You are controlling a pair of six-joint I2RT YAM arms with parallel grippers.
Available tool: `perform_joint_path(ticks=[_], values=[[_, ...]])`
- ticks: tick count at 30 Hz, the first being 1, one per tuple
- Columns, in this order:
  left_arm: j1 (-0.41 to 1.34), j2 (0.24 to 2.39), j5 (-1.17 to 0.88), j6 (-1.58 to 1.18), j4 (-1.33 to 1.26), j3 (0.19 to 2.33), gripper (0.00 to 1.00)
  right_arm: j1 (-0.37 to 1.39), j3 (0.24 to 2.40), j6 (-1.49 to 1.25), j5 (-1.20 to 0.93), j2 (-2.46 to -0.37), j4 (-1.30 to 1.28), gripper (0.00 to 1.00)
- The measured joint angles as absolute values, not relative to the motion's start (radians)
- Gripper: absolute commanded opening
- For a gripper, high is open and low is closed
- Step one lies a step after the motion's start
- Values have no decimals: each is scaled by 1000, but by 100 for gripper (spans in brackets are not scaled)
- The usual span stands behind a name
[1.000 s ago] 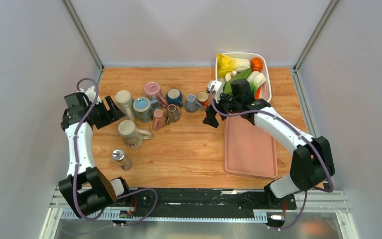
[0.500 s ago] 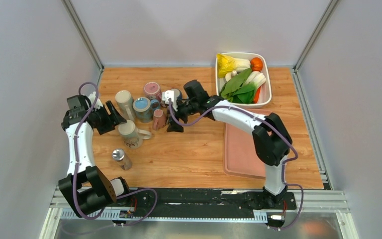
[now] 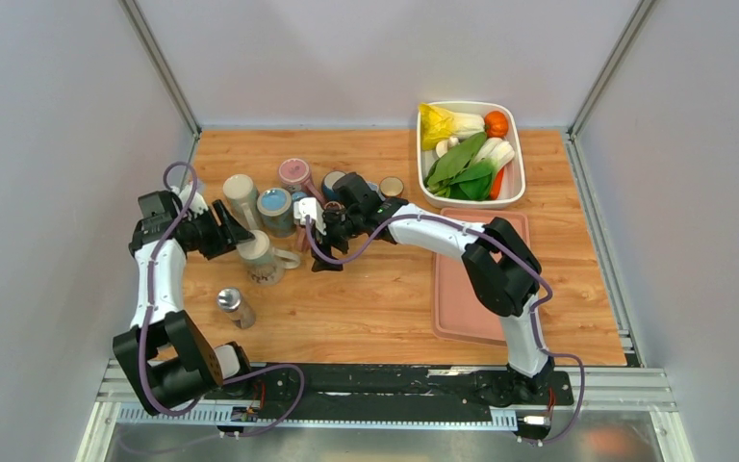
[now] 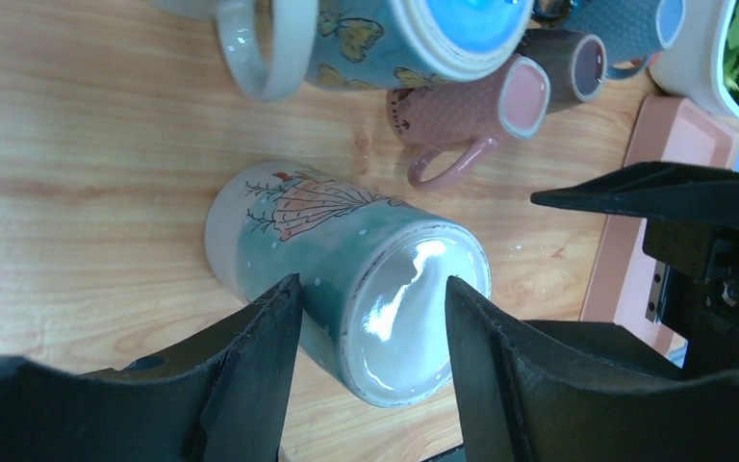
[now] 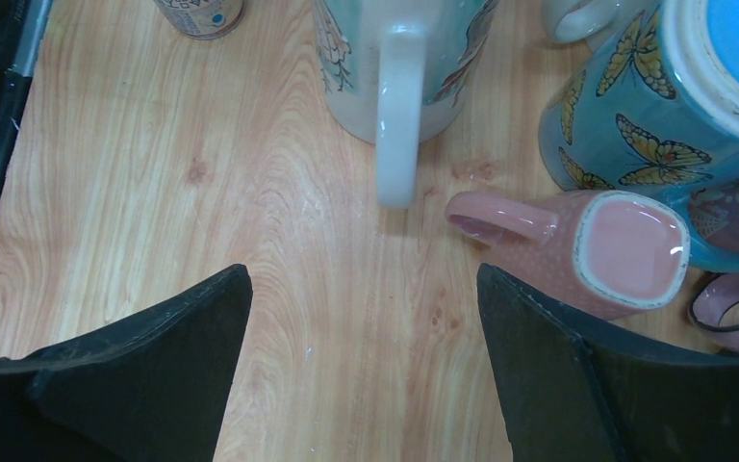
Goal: Turn the mug right side up
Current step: Move the cup to the center of the board, then turn over the cup at the center of the board.
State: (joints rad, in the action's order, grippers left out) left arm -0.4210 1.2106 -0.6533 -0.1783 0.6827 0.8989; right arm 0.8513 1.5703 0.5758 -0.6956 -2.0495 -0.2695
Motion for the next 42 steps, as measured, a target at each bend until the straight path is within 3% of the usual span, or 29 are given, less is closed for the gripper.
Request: perform_joint_path(ticks=[17,28,42], values=[[-276,1214,-714,-179,607,841,56,874,1555,584,-619,-2049,-236,83],[-274,1132,-668,-220,640,840,72,907,1468,443,-505,-2057,-146,72],[-291,1044,-540,-245,666,933,71,916,1468,439,-511,-2130,-115,52]])
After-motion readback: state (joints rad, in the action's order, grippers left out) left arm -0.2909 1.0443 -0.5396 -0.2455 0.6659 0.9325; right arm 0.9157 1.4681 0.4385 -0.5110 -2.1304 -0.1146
